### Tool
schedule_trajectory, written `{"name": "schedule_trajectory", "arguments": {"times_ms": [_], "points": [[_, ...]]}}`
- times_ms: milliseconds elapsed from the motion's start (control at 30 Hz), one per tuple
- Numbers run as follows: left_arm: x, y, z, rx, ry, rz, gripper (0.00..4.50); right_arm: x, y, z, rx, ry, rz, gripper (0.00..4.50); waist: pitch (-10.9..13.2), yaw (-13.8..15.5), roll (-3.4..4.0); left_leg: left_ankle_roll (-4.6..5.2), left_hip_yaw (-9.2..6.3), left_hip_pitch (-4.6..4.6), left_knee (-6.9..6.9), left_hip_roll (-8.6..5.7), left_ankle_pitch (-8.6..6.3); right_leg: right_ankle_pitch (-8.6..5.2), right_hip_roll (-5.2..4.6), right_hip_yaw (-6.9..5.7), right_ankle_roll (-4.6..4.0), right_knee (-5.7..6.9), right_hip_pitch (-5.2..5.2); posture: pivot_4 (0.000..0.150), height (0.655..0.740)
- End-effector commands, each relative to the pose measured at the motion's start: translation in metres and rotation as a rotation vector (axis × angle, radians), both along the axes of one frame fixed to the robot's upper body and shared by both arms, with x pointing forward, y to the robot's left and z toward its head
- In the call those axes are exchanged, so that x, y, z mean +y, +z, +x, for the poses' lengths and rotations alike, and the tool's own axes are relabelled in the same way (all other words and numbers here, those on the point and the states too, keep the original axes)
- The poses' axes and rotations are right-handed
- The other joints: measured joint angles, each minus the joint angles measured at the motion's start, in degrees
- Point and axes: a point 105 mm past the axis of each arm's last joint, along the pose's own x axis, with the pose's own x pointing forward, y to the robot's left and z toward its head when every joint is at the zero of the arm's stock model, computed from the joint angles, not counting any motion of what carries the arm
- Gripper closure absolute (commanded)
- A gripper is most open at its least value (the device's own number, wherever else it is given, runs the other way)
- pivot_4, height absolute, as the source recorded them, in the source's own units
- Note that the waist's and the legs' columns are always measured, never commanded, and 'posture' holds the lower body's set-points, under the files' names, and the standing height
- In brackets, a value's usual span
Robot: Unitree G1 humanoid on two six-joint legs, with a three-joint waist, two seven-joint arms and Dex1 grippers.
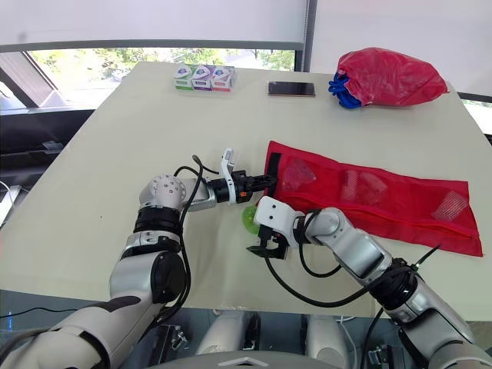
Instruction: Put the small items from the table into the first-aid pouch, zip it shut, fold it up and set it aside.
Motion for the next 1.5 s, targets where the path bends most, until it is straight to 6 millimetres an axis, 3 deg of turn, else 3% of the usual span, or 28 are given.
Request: {"name": "schedule_trajectory", "arguments": {"times_ms": [33, 200, 267, 400, 600, 700, 967, 1500], "points": [[0.004, -0.013, -0.002, 0.034, 0.020, 0.006, 4.50, -0.010, -0.007, 0.003, -0.013, -0.018, -0.057, 1.81, 0.0, 0.0, 0.02, 0.00, 0.00, 0.00, 0.00, 0.00, 0.00, 0.00, 0.00, 0.00, 0.00, 0.00, 0.00, 0.150, 0.7400], [0.007, -0.017, -0.003, 0.045, 0.025, 0.009, 4.50, -0.018, -0.001, 0.007, -0.099, -0.003, -0.067, 4.05, 0.0, 0.0, 0.05, -0.01, 0.00, 0.01, 0.00, 0.00, 0.00, 0.00, 0.00, 0.00, 0.00, 0.00, 0.00, 0.150, 0.7400], [0.007, -0.017, -0.004, 0.053, 0.017, 0.006, 4.50, -0.014, 0.012, 0.009, -0.080, -0.046, 0.059, 4.47, 0.0, 0.0, 0.02, -0.01, -0.02, 0.01, -0.01, 0.00, 0.00, 0.00, 0.00, -0.02, 0.00, -0.01, 0.01, 0.150, 0.7400], [0.009, -0.017, -0.006, 0.033, 0.001, 0.020, 4.50, -0.021, 0.026, 0.009, -0.104, -0.084, 0.167, 4.47, 0.0, -0.2, 0.03, -0.02, -0.01, 0.01, -0.03, 0.00, 0.01, 0.00, 0.00, 0.00, 0.00, -0.01, 0.01, 0.150, 0.7400], [0.028, -0.019, -0.007, 0.034, 0.013, 0.049, 4.50, -0.038, 0.074, 0.005, 0.023, -0.304, 0.620, 4.47, 0.0, -0.7, 0.03, -0.07, -0.04, 0.04, -0.12, 0.07, 0.04, 0.00, 0.04, -0.01, -0.01, 0.01, -0.01, 0.150, 0.7400], [0.038, -0.022, -0.007, 0.027, 0.020, 0.078, 4.50, -0.050, 0.086, 0.007, 0.086, -0.430, 0.813, 4.47, -0.1, -1.5, 0.05, -0.09, -0.04, 0.09, -0.19, 0.12, 0.04, 0.00, 0.08, 0.02, -0.03, 0.03, -0.01, 0.150, 0.7400], [0.068, -0.028, -0.007, -0.007, 0.043, 0.159, 4.50, -0.105, 0.078, 0.014, 0.159, -0.772, 1.075, 4.47, -0.1, -2.2, 0.09, -0.01, 0.05, 0.19, -0.36, 0.19, -0.01, -0.02, 0.11, 0.13, -0.07, 0.05, -0.05, 0.150, 0.7400], [0.116, -0.023, -0.010, -0.049, 0.103, 0.243, 4.50, -0.184, 0.058, -0.007, 0.078, -1.056, 1.050, 4.47, -0.1, -3.3, 0.09, 0.04, 0.56, 0.79, -1.04, 0.45, -0.04, -0.15, 0.47, 0.67, -0.26, 0.04, -0.08, 0.150, 0.7400]]}}
